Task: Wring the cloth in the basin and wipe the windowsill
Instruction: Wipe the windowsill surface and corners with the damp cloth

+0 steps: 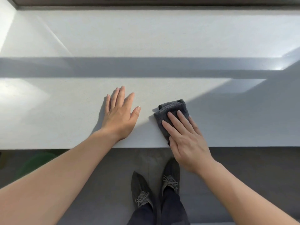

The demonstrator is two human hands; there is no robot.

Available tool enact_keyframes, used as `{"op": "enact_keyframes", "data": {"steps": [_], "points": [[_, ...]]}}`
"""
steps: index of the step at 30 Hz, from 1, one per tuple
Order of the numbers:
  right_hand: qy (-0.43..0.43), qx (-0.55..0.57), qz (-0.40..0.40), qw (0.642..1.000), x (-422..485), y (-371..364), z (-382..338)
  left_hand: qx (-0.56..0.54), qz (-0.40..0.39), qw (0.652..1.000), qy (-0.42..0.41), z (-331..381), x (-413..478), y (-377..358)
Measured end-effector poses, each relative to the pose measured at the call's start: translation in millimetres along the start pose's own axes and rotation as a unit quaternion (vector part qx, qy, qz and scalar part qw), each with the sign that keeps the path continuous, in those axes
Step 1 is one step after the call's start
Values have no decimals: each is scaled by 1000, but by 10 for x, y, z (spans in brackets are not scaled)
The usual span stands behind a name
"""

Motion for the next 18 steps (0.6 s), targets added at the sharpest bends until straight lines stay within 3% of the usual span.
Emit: {"op": "enact_keyframes", "data": {"steps": [4, 6, 10, 12, 16, 18], "points": [[-186, 77, 45, 978, -134, 132, 592, -10, -3, 1000, -14, 112, -45, -52], [-222, 84, 60, 969, -111, 115, 452, -15, -3, 1000, -21, 205, -19, -55], [-34, 2, 8, 999, -47, 9, 81, -22, 5, 999, -34, 358, 121, 10], [-11, -13, -9, 1000, -47, 88, 378, -21, 13, 999, -39, 380, 219, 74], [-234, 91, 19, 968, 116, 382, 1256, -31, 27, 998, -47, 372, 422, 206], [-262, 91, 27, 960, 306, 436, 1120, -34, 31, 998, -46, 386, 516, 242]]}}
Point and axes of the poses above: each hand's wrist, its own x-axis towards the middle knuckle, its own y-axis out of the back of the hand, z = x × y, the point moved 8 cm from there along x, towards the middle knuckle, and after that the axes turned 15 degrees about -z, right-handed, at the moved point
